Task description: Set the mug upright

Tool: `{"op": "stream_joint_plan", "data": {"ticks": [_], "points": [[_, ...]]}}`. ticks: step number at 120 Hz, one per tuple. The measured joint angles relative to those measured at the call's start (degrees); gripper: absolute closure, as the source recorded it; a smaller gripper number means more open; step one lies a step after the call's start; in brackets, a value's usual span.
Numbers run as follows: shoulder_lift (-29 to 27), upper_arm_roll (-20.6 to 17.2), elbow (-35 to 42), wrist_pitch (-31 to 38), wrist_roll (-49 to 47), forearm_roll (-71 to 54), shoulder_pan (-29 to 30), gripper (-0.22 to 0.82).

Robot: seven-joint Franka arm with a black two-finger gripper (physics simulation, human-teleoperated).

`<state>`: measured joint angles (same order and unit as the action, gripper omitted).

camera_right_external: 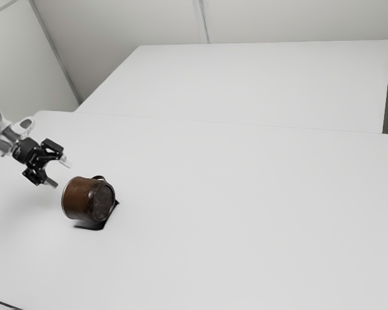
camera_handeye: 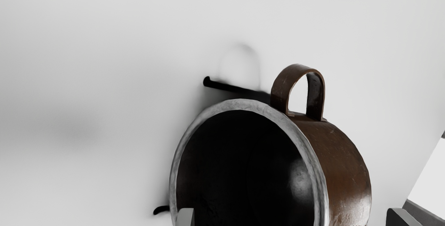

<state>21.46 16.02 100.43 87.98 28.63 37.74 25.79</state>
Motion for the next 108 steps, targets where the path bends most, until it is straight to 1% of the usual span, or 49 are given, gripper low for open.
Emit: {"op": "stream_joint_plan", "data": {"ticks": [28,45,64,67,71,82,88,98,108], "points": [[0.1,1.3,5.6,-6.9,1.7,6.6,0.1,0.00],[0.1,1.2,6.1,-10.2,1.9,8.7,-0.3,0.00],[0.1,0.5,6.2,-11.9,1.5,10.6,-0.8,0.00],[0.1,0.5,6.1,-12.1,1.5,10.8,-1.0,0.01],[0.1,0.4,6.0,-12.3,1.3,10.6,-1.3,0.09],[0.1,0.3,5.5,-12.6,0.6,9.4,-1.6,0.36],[0.1,0.3,5.4,-12.8,0.2,9.0,-1.8,0.47],[0.1,0.3,5.4,-12.8,-0.4,8.6,-2.2,0.59],[0.1,0.0,5.4,-12.6,-1.0,8.3,-2.5,0.66]]}}
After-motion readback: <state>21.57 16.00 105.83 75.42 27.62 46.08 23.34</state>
